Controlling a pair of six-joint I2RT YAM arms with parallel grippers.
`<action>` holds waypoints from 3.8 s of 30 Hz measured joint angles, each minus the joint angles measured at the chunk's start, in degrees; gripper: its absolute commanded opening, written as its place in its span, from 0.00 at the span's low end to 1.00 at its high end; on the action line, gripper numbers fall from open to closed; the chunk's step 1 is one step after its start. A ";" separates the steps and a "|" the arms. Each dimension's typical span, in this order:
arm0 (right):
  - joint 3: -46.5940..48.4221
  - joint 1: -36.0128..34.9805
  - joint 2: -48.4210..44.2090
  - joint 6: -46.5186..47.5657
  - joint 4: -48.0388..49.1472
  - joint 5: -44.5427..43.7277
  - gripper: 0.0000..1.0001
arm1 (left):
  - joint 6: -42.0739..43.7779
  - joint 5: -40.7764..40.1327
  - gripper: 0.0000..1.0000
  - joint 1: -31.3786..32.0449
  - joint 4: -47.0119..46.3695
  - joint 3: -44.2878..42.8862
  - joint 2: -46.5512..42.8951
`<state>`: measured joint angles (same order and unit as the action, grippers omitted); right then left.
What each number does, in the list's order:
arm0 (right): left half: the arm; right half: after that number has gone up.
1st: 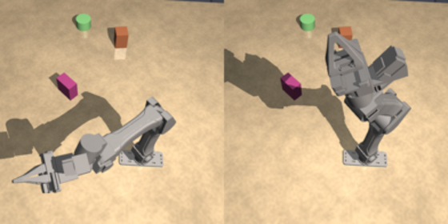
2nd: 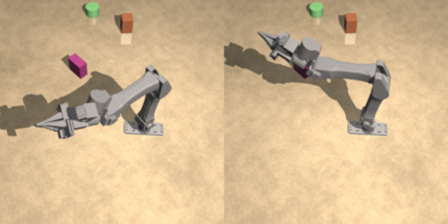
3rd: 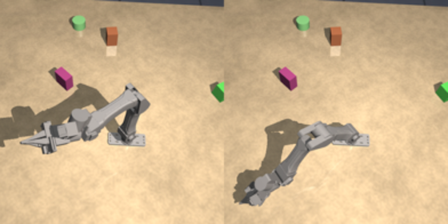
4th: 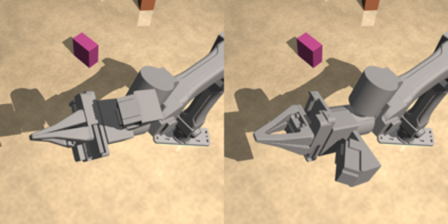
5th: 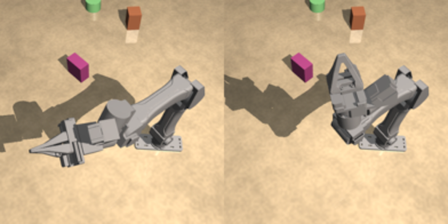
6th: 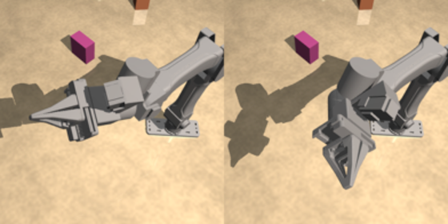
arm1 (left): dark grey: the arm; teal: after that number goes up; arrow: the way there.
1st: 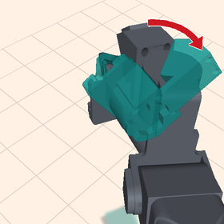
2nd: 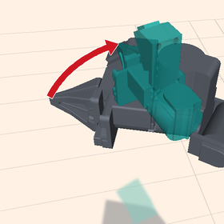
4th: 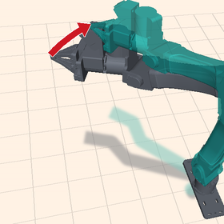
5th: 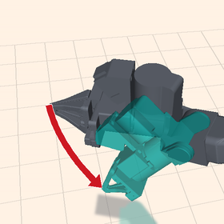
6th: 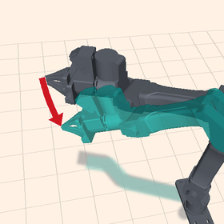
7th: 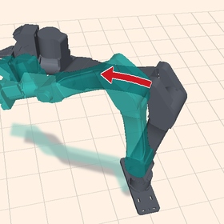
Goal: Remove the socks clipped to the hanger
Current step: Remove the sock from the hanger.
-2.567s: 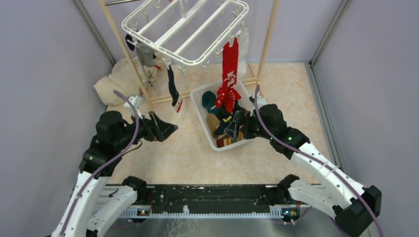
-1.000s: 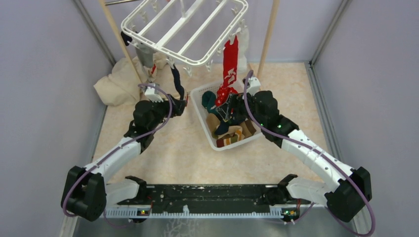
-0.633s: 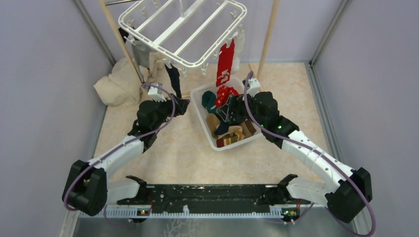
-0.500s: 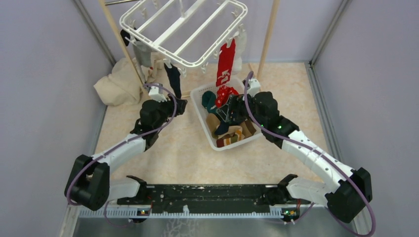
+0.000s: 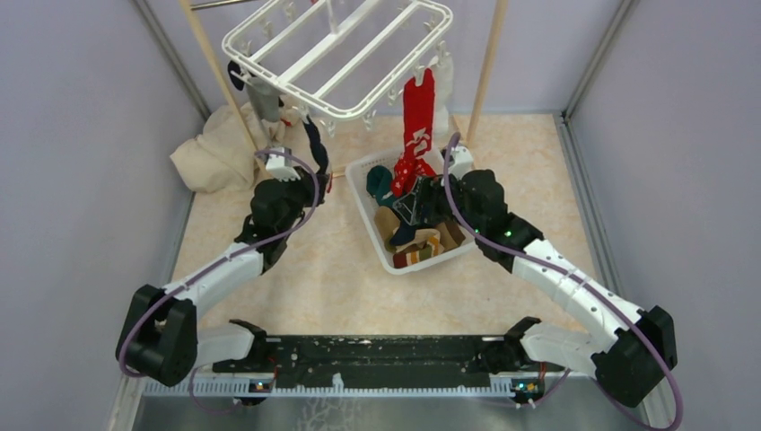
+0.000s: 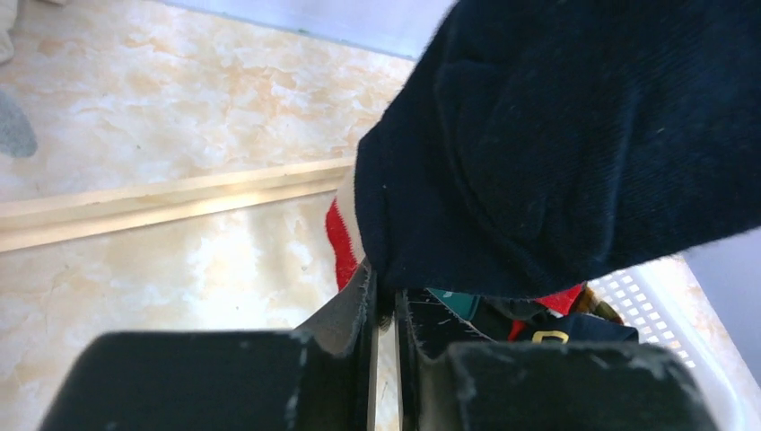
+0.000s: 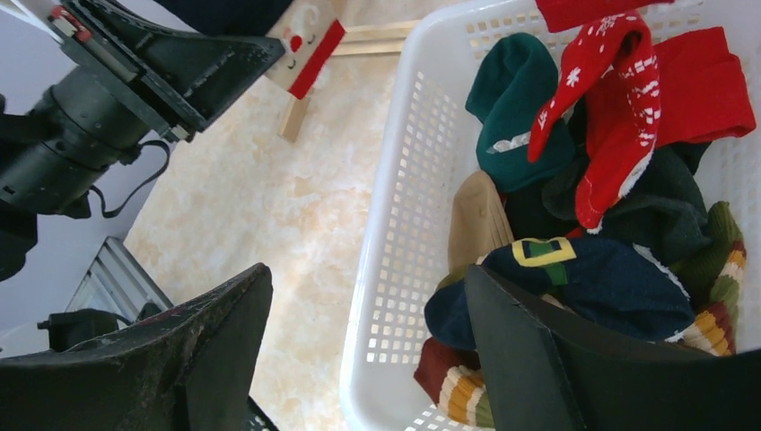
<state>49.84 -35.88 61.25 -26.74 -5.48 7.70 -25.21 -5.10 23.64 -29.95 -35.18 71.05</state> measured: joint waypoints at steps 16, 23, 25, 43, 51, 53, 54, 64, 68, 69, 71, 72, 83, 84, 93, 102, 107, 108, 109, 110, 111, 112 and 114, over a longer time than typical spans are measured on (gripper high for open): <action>0.15 -0.39 -1.22 -0.48 -1.84 0.94 0.75 | 0.26 -1.40 0.00 0.42 16.46 -4.98 -8.52; 5.18 -3.82 -4.26 -0.37 -3.80 1.25 0.73 | -0.20 -3.23 0.00 2.67 22.34 -5.01 -11.58; 7.17 -5.14 -4.37 -0.26 -3.67 1.31 0.73 | -0.17 -3.39 0.00 3.96 23.63 -5.22 -11.56; -3.06 -3.39 0.33 -1.99 10.97 9.42 0.84 | -0.24 10.36 0.00 9.73 31.67 -18.10 -7.41; -2.82 -0.83 6.95 -1.81 20.20 14.14 0.85 | -3.26 21.44 0.01 9.09 32.13 -19.28 -6.64; -1.49 -0.81 9.11 -0.74 20.68 14.82 0.86 | -4.07 23.37 0.01 8.94 32.20 -19.28 -6.60; -0.81 -0.81 10.10 -0.07 20.70 15.06 0.86 | -4.57 24.26 0.01 8.81 32.15 -19.28 -6.62; 4.37 -0.81 13.99 8.72 15.96 16.24 0.90 | -6.99 29.75 0.03 7.65 33.00 -19.67 -7.13; 6.47 -0.81 15.02 11.96 13.66 16.94 0.91 | -7.69 31.34 0.03 7.34 33.00 -20.55 -7.15; 6.58 -0.81 15.17 12.52 13.53 17.31 0.92 | -7.85 31.71 0.03 7.34 33.00 -20.63 -7.19; 6.60 -0.81 15.43 13.27 13.40 18.12 0.92 | -8.33 32.63 0.03 7.34 33.03 -20.68 -7.19; 6.62 -0.81 15.61 13.51 13.18 18.58 0.92 | -8.52 33.05 0.03 7.32 33.05 -20.68 -7.19; 6.84 -0.81 16.44 13.68 13.92 21.22 0.56 | -9.53 34.71 0.32 6.95 34.21 -20.94 -7.21; 6.84 -0.81 16.44 13.62 14.14 21.57 0.52 | -9.46 34.62 0.37 6.86 34.51 -20.94 -7.21; 6.60 -0.81 16.44 12.28 16.74 22.77 0.00 | -8.00 32.85 0.63 6.69 40.13 -20.94 -7.21; 2.58 -0.81 15.93 11.39 17.42 22.34 0.00 | -5.68 27.61 0.94 6.21 45.66 -20.94 -8.83; 1.01 -0.81 13.75 10.84 16.65 22.01 0.00 | -4.11 24.02 0.98 6.10 48.43 -21.29 -12.74; 0.70 -0.81 13.31 10.67 16.85 21.97 0.00 | -3.63 23.61 0.98 6.10 48.72 -21.55 -13.44; 0.42 -0.81 12.94 10.58 16.90 21.92 0.00 | -3.28 23.28 0.98 6.10 49.13 -21.99 -13.99; 0.15 -0.81 12.59 10.43 16.87 21.92 0.00 | -2.99 23.08 0.98 6.10 49.35 -22.34 -14.29; -0.07 -0.81 12.33 10.38 16.90 21.90 0.00 | -2.58 22.80 0.99 6.10 49.44 -22.64 -14.62; -0.31 -0.81 12.11 10.19 16.98 21.90 0.00 | -2.08 22.45 0.99 6.10 49.62 -23.02 -14.95; -0.46 -0.81 11.80 9.99 16.68 21.97 0.00 | -1.03 21.70 0.99 6.08 49.68 -23.41 -15.58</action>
<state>49.39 -36.69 73.06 -16.75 11.20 29.67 -26.24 16.60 29.71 19.73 -58.59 55.46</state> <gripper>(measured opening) 0.024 0.987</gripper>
